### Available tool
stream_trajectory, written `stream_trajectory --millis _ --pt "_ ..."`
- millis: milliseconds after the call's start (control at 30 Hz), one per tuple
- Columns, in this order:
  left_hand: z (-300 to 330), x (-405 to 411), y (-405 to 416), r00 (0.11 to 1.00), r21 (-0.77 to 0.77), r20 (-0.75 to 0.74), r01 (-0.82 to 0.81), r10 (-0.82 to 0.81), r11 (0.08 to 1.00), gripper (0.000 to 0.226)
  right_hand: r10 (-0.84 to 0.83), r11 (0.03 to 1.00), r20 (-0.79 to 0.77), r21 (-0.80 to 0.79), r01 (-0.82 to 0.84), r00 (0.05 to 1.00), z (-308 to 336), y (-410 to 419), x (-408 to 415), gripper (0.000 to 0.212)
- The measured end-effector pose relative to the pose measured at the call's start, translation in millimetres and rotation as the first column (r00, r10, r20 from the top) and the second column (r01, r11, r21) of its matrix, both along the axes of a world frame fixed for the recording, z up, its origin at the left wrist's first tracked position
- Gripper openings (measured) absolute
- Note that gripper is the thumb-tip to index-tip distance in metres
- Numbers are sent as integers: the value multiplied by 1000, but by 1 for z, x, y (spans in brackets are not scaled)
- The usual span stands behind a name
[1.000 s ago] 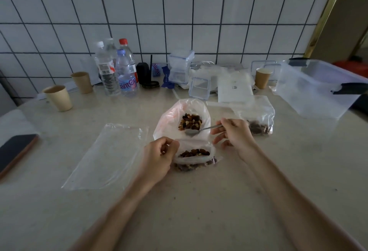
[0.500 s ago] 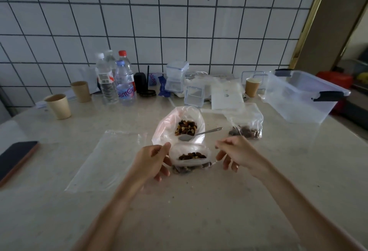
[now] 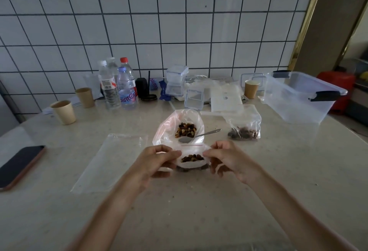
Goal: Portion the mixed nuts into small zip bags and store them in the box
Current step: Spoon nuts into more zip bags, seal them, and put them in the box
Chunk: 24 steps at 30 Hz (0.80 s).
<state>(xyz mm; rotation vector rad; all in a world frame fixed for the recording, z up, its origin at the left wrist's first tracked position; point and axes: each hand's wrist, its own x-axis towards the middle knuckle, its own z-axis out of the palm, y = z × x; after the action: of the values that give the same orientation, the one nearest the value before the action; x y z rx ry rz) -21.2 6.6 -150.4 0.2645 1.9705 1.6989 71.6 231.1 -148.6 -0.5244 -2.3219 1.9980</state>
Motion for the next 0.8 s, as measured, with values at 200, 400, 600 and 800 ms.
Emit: stream_trajectory --millis 200,400,600,800 --pt "19 1 5 716 -294 -698 -275 -8 915 14 -38 765 -241 617 183 970 19 -12 1 24" --pt "41 5 5 770 -507 -615 -219 -172 834 16 9 869 -36 495 10 999 42 -10 6 7" --pt "45 -1 -1 994 -146 -11 109 -112 983 19 170 983 91 -84 -162 981 43 10 8 29" --pt "34 -10 -15 924 252 294 172 -244 952 32 245 910 34 -352 -218 969 30 24 13 47"
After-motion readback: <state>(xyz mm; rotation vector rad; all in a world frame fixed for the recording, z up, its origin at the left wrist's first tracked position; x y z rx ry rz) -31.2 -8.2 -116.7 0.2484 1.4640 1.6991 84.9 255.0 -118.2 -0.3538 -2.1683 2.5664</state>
